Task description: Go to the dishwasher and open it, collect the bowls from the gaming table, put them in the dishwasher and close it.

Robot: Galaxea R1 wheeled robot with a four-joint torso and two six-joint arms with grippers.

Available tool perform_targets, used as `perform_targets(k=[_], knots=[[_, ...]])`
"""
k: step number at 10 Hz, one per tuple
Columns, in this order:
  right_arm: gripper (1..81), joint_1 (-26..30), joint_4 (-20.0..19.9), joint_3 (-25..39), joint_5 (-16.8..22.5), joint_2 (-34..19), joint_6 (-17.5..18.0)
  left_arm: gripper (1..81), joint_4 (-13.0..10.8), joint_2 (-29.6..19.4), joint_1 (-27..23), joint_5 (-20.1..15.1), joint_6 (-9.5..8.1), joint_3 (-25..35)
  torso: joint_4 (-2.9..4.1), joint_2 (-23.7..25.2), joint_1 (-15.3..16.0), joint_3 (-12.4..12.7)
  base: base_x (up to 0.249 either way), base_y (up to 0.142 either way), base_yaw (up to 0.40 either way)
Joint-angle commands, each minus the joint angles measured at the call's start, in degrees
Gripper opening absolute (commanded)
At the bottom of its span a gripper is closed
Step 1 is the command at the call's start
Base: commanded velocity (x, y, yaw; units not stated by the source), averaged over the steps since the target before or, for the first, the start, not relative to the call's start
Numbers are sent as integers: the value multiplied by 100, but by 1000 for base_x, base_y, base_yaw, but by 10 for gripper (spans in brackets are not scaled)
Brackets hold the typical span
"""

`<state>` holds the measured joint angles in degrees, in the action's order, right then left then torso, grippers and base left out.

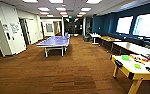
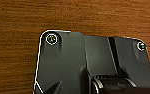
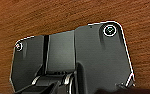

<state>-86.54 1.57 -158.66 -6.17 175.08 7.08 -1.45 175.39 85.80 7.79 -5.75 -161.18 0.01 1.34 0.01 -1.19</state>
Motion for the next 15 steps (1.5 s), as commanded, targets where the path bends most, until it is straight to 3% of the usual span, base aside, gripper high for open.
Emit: perform_targets(k=[1, 15], knots=[[811, 317, 36, 29, 256, 12, -5, 811, 13, -21, -305, -234, 39, -19, 0, 0, 0, 0, 215, 0, 0], [811, 290, 36, 38, 256, 21, -5, 811, 13, -3, -304, -234, 30, -19, 0, 0, 0, 0, 212, 0, 0]])
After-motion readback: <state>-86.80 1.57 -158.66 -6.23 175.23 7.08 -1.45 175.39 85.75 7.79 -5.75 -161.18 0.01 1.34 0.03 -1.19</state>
